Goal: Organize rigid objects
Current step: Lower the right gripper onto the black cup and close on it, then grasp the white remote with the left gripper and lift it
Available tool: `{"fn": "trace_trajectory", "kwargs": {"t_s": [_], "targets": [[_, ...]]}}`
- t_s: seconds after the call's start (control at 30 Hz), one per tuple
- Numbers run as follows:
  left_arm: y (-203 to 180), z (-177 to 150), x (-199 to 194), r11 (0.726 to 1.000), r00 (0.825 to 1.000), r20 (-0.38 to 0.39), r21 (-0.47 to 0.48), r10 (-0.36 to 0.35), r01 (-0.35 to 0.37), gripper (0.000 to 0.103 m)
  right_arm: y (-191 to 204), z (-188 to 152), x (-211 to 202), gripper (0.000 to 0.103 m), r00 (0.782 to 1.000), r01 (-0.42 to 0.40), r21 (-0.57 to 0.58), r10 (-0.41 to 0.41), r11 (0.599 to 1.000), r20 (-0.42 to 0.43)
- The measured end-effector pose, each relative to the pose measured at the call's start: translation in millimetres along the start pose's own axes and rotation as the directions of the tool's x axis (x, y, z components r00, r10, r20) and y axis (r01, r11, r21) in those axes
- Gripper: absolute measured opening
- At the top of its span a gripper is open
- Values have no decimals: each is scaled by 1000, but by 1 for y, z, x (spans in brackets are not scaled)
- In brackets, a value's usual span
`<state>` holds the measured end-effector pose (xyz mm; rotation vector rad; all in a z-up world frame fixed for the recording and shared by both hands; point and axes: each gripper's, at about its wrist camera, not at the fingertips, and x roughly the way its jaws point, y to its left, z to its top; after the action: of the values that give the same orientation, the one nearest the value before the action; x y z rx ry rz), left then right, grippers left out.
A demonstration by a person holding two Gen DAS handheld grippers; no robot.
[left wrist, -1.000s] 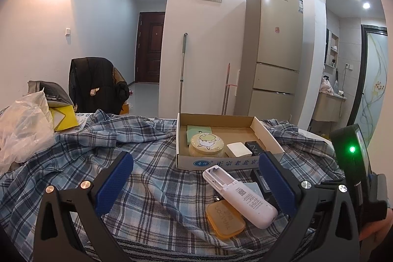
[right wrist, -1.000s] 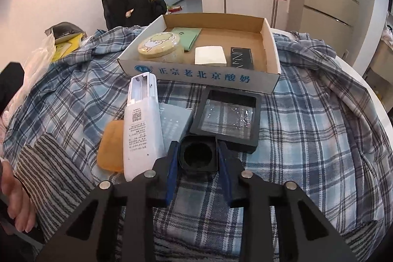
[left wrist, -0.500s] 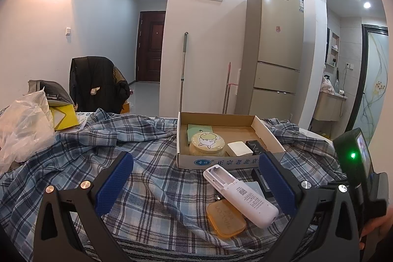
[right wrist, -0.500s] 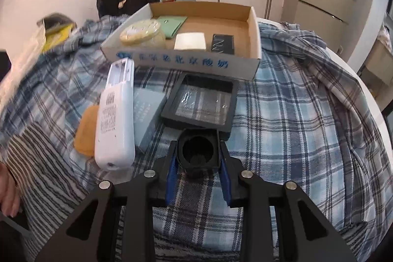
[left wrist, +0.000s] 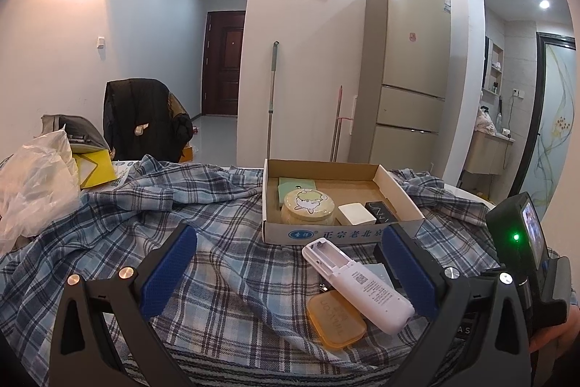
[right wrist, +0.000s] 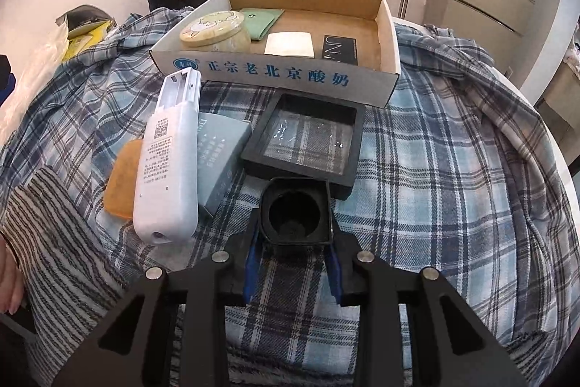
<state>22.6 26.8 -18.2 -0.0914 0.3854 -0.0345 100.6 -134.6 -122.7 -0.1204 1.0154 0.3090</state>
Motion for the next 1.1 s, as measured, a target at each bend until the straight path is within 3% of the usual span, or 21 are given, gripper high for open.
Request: {"fn": "trace_trajectory", "kwargs": {"t_s": [0.17,0.3,0.43,0.6,0.77,0.87,0.97,1.1], "targets": [[0,0,1,1000,1000,-7,1,15,-15,103,2,2,1,30,1000,1,-2,-1,1000,-1],[1,3,3,996,996,-28,3,89,-89,103,2,1,1,30,1000,-1,0,1,1000,-1],[-4,6,12,992,985,-117,11,123,-123,103,2,1,1,30,1000,-1,1,1,1000,0],[-16,7,30,996,964,-251,-12,85,-91,103,1,1,0,30,1000,-6,6,6,1000,0],[-18,15,46,992,949,-310,-81,65,-94,103,-2,1,0,30,1000,-16,17,16,1000,5],[-15,19,59,988,929,-368,-124,36,-87,103,0,1,1,30,1000,-3,8,3,1000,8],[-14,21,69,987,916,-401,-139,24,-87,103,2,0,1,30,1000,13,-5,-13,1000,8],[-20,31,76,989,912,-408,-118,36,-92,103,4,0,0,30,1000,2,3,-2,1000,8]]}}
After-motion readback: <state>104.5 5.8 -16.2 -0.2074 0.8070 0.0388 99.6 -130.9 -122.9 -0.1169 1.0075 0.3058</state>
